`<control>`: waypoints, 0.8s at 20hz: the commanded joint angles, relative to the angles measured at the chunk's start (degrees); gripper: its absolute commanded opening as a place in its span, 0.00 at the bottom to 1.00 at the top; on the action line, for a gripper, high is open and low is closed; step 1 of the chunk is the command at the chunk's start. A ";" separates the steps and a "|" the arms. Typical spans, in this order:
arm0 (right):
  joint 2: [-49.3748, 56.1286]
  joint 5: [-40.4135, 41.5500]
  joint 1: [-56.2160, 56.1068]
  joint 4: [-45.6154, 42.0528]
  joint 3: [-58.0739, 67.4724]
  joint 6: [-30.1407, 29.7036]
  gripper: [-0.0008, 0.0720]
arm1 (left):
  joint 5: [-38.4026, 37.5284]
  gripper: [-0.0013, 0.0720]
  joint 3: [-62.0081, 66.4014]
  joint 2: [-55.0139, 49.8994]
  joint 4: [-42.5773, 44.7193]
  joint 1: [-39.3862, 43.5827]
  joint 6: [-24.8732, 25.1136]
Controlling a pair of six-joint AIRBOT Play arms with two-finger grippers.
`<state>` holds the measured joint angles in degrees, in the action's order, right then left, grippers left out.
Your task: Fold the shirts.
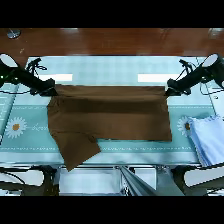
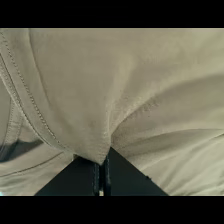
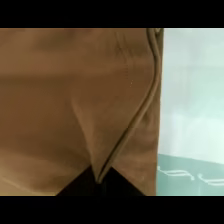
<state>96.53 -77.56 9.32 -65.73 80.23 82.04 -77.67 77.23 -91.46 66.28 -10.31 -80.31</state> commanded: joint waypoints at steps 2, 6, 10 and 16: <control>-0.04 4.52 -1.33 0.26 -2.91 2.10 0.21 | -0.46 0.14 -1.77 -0.79 0.24 -0.04 -0.24; -1.14 -3.58 1.07 6.58 -0.50 0.52 0.86 | -6.03 0.97 -1.90 -0.20 7.32 -0.07 -2.91; -12.09 -2.62 5.01 0.50 -2.99 -1.84 0.87 | -6.21 0.97 -9.64 6.16 11.54 -2.82 -4.15; -35.82 9.68 11.98 7.39 -34.86 -4.33 0.87 | -2.97 0.97 -34.38 21.53 4.48 -15.87 2.56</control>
<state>70.89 -74.15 19.11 -63.07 58.65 80.01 -82.46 52.99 -76.49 75.37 -20.67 -81.56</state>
